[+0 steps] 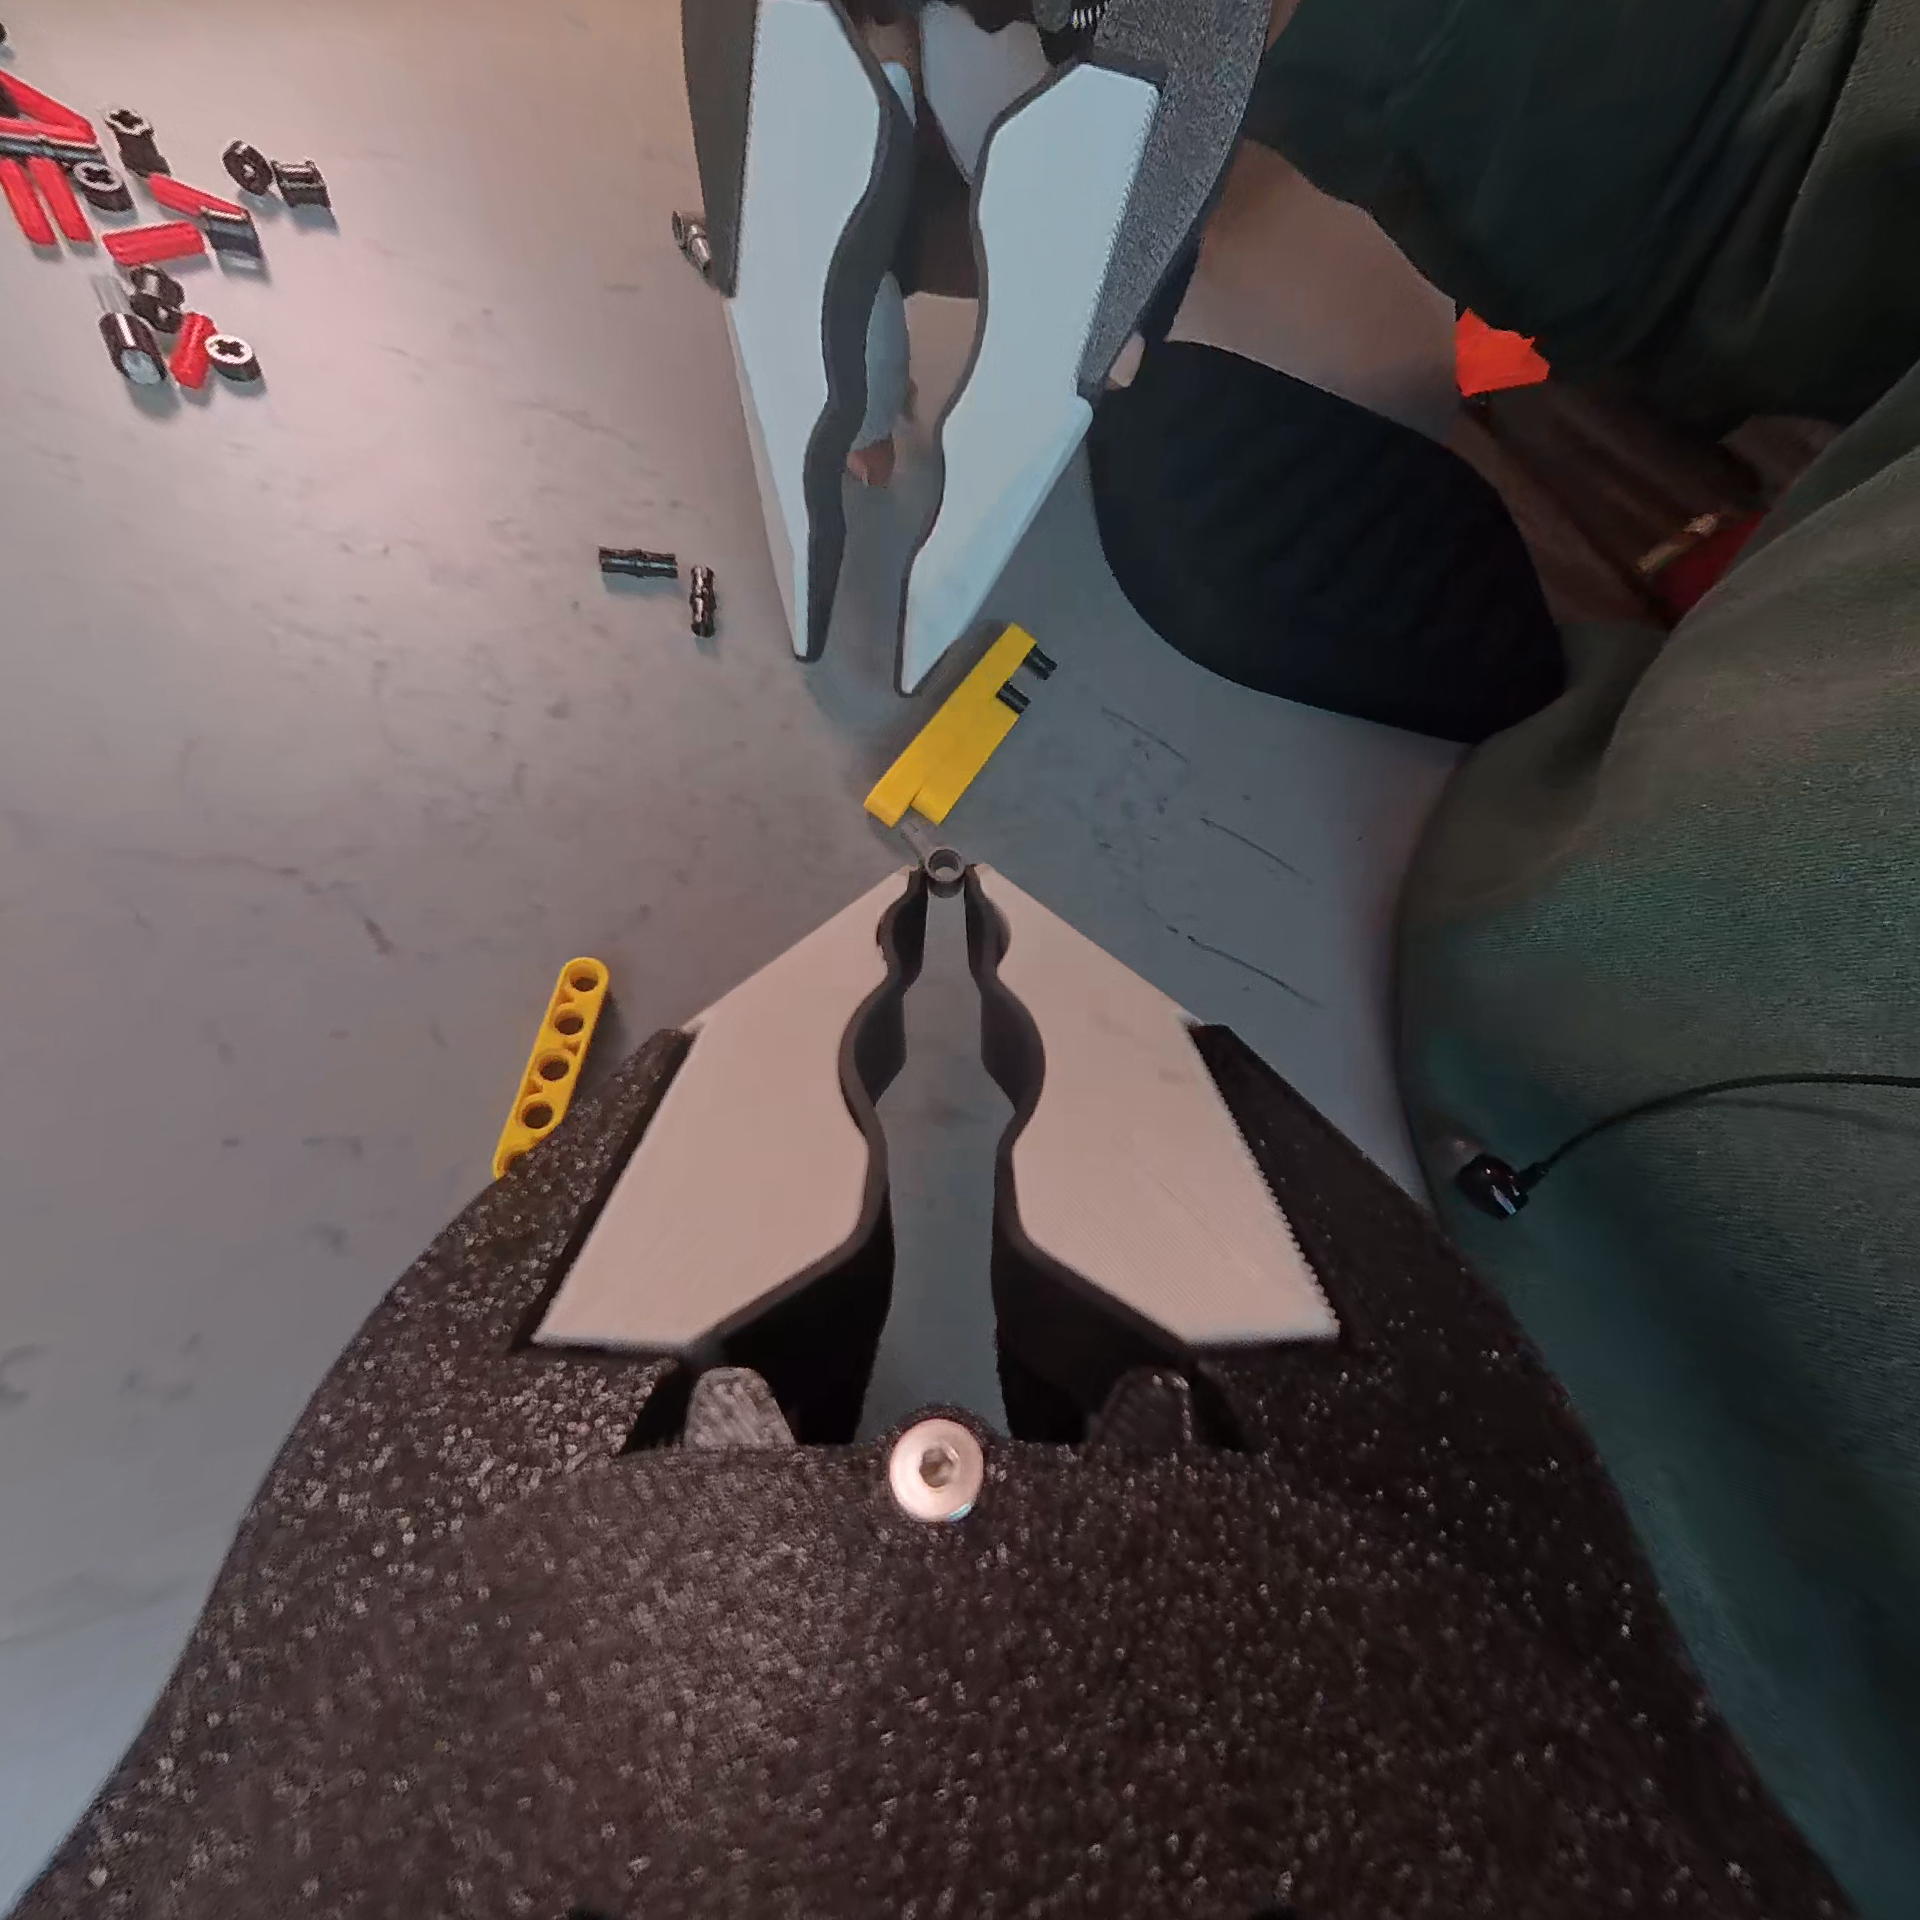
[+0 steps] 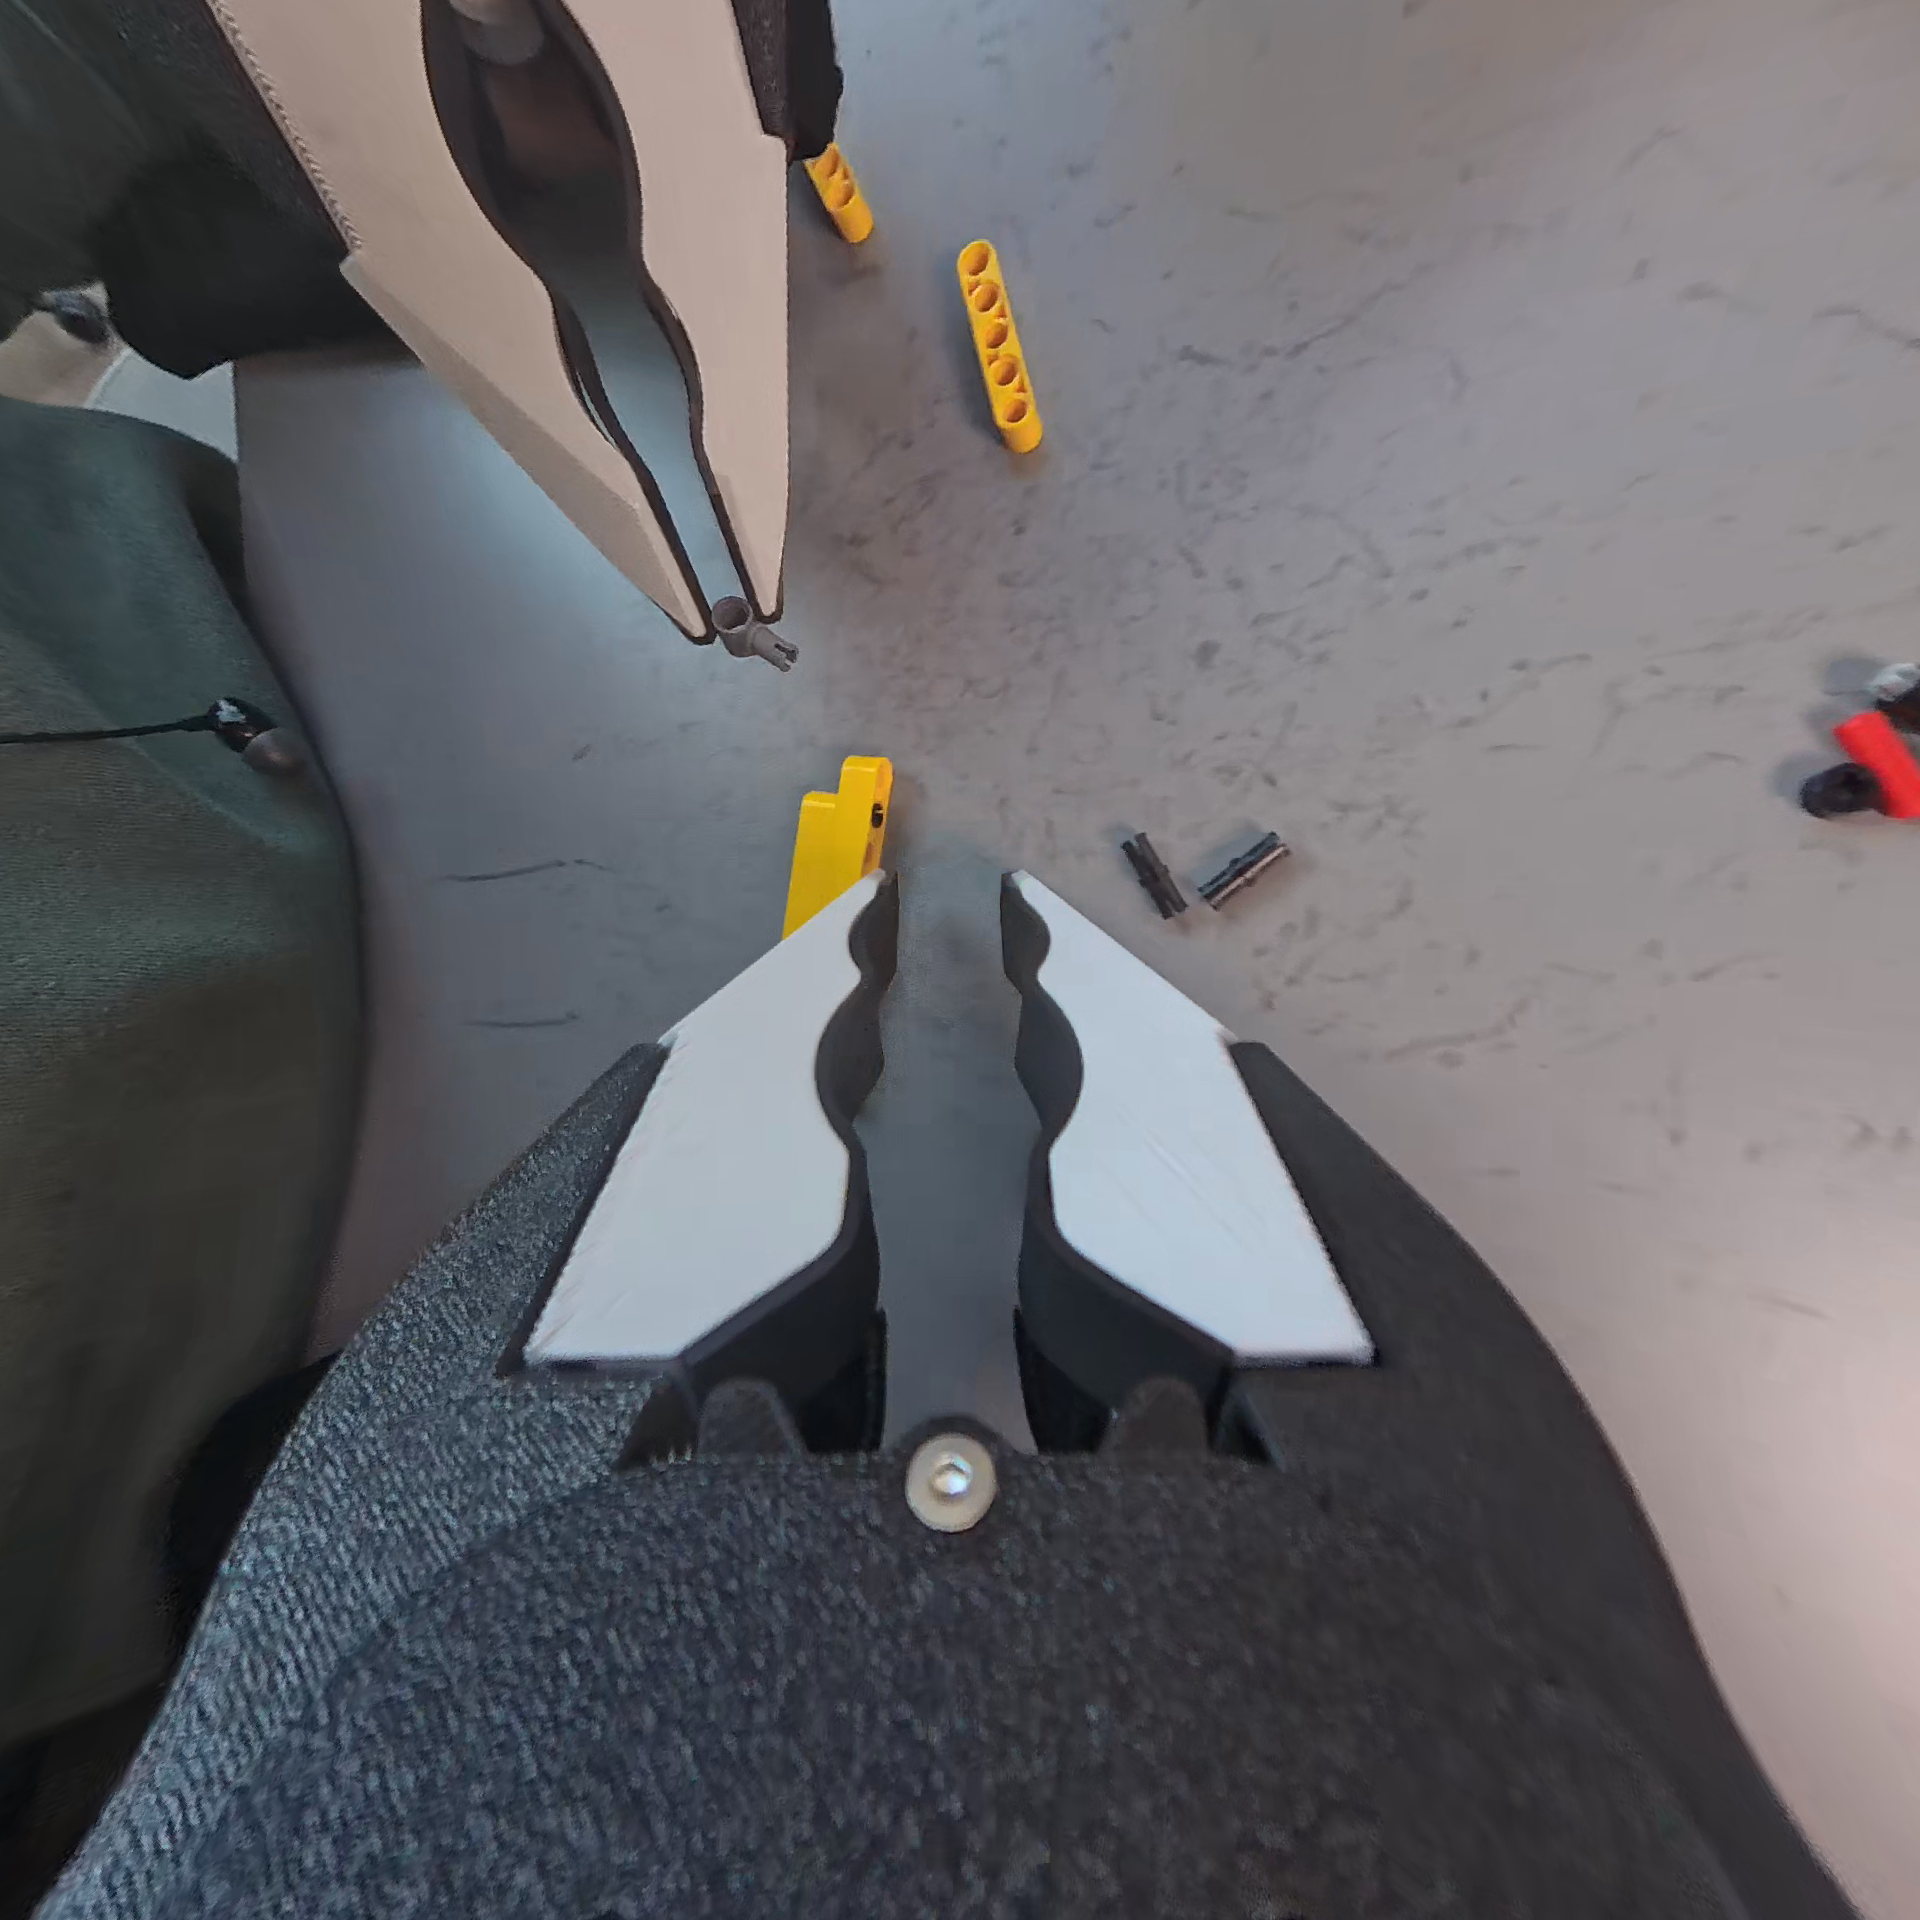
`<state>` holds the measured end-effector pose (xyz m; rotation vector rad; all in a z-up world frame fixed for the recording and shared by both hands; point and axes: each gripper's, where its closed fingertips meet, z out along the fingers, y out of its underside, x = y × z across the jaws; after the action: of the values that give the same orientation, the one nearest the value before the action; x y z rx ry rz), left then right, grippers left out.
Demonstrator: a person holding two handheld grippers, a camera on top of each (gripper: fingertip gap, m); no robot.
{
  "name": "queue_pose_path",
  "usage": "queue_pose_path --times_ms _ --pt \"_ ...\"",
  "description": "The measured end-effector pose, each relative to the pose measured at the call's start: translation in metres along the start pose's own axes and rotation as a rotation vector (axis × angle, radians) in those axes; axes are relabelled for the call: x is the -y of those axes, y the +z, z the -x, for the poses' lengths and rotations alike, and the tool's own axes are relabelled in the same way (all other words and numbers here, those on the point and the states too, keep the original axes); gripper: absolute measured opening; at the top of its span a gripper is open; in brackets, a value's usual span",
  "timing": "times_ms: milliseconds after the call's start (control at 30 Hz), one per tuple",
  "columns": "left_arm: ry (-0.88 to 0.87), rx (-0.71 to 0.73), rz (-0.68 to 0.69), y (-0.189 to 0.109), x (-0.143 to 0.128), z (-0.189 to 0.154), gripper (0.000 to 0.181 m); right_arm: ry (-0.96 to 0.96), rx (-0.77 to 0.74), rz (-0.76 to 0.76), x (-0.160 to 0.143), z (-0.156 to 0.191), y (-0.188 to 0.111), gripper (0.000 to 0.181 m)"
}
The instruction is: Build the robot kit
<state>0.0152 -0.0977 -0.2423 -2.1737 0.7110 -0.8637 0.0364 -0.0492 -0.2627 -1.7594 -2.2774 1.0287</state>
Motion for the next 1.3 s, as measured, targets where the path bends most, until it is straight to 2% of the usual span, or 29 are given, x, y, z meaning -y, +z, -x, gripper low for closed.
queue_pose_path --times_ms 133,233,333,533,600,733,833,867,1100,1300 --pt "0.0 0.018 0.006 0.0 -0.001 0.003 0.006 -0.169 -0.074 -0.082 0.013 0.022 -0.009 0.019" --pt "-0.004 0.024 0.004 0.0 -0.001 0.005 0.006 -0.393 -0.231 -0.036 0.003 0.035 -0.004 0.019" --pt "-0.001 0.024 0.012 0.001 -0.002 0.004 0.006 -0.416 -0.333 0.002 -0.008 0.031 0.003 0.019" --pt "0.018 0.03 0.02 0.002 -0.002 0.002 0.006 -0.346 -0.313 -0.014 -0.006 0.024 0.004 0.014" --pt "0.018 0.033 0.016 0.001 -0.002 0.002 0.006 -0.294 -0.25 -0.025 -0.003 0.019 0.003 0.012" --pt "0.014 0.04 0.013 0.0 -0.002 0.003 0.006 -0.137 -0.024 -0.025 -0.001 0.014 0.0 0.013" --pt "0.01 0.041 0.01 0.0 -0.002 0.004 0.006 -0.105 0.031 -0.007 0.0 0.006 -0.002 0.015" --pt "0.008 0.041 0.009 0.0 -0.002 0.005 0.006 -0.119 0.021 0.03 -0.006 0.003 0.0 0.019" --pt "-0.001 0.026 0.014 0.001 -0.004 0.004 0.006 -0.189 -0.038 0.041 -0.006 -0.005 -0.003 0.018" --pt "-0.007 0.021 0.015 0.002 -0.005 0.005 0.006 -0.487 -0.182 0.033 -0.002 0.007 -0.012 0.024"
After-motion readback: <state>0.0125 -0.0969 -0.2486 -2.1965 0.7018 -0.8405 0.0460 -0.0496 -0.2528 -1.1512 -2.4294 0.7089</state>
